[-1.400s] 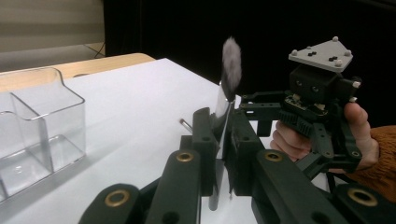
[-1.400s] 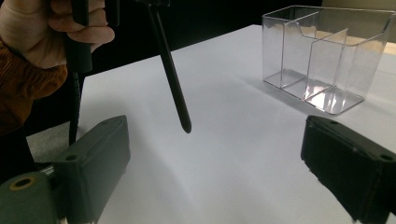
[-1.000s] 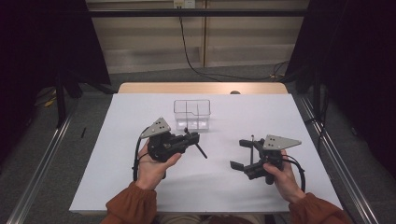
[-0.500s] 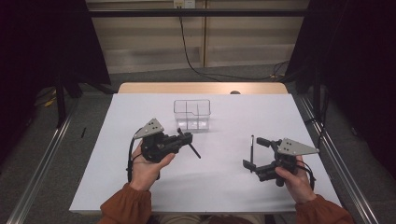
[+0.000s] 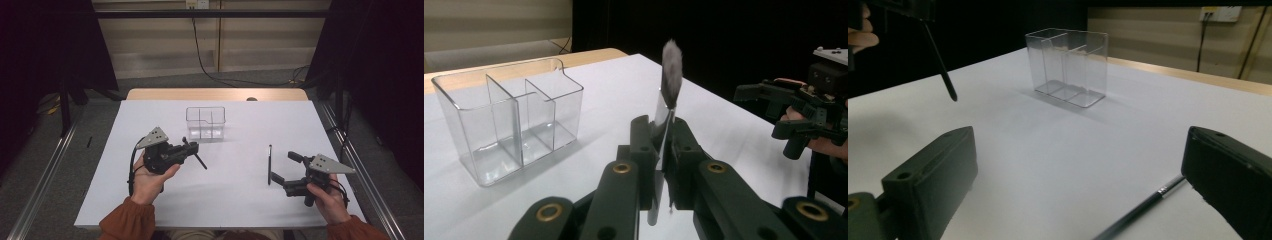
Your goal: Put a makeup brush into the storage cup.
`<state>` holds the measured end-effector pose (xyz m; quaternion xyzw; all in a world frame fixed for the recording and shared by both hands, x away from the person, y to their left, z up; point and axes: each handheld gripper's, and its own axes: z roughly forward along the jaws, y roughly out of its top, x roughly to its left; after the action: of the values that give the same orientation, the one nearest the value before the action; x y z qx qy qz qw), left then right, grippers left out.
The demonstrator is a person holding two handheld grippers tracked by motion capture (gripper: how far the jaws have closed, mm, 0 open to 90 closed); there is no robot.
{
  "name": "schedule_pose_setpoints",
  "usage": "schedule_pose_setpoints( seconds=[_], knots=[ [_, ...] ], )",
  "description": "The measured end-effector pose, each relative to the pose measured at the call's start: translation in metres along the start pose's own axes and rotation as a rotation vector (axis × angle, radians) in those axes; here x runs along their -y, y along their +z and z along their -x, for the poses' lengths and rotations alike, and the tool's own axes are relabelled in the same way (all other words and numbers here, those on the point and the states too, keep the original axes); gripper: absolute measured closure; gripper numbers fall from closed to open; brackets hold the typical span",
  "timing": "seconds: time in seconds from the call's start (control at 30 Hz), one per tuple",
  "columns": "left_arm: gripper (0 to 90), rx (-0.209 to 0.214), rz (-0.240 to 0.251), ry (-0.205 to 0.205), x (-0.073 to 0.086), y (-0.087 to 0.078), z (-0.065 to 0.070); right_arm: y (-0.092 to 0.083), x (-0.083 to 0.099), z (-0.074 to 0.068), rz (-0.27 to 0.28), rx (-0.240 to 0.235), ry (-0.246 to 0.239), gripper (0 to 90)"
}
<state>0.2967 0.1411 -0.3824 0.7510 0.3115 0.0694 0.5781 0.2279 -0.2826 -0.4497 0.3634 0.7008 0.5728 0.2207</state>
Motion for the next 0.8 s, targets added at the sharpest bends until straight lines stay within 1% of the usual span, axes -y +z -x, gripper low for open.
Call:
schedule_pose_setpoints(
  seconds=[0.13, 0.23, 0.43, 0.47, 0.53, 0.6, 0.63, 0.7, 0.77, 0.8],
  knots=[
    [83.9, -0.005, 0.001, -0.004, -0.002, -0.002, -0.003, -0.007, 0.003, 0.002, 0.025, 0.032, -0.005, 1.0],
    [84.0, -0.016, 0.005, -0.009, -0.005, -0.005, -0.006, -0.011, 0.004, 0.004, 0.044, 0.052, 0.003, 0.0],
    [84.0, -0.029, 0.010, -0.020, -0.012, -0.009, -0.015, -0.012, 0.005, 0.006, 0.059, 0.068, 0.015, 0.0],
    [84.0, -0.034, 0.005, -0.018, -0.013, -0.010, -0.016, -0.012, 0.004, 0.006, 0.065, 0.072, 0.024, 0.0],
    [83.9, -0.039, 0.011, -0.021, -0.014, -0.011, -0.018, -0.013, 0.004, 0.006, 0.068, 0.076, 0.027, 0.0],
    [84.0, -0.047, 0.007, -0.018, -0.017, -0.012, -0.021, -0.013, 0.004, 0.007, 0.074, 0.083, 0.030, 0.0],
    [84.0, -0.049, 0.013, -0.020, -0.018, -0.013, -0.022, -0.014, 0.004, 0.007, 0.075, 0.082, 0.033, 0.0],
    [83.9, -0.053, 0.009, -0.020, -0.021, -0.014, -0.024, -0.014, 0.004, 0.007, 0.070, 0.083, 0.028, 0.0],
    [84.0, -0.046, 0.000, -0.019, -0.025, -0.014, -0.027, -0.013, 0.004, 0.007, 0.066, 0.082, 0.026, 0.0],
    [84.0, -0.050, 0.006, -0.021, -0.027, -0.014, -0.028, -0.013, 0.004, 0.007, 0.066, 0.084, 0.028, 0.0]
  ],
)
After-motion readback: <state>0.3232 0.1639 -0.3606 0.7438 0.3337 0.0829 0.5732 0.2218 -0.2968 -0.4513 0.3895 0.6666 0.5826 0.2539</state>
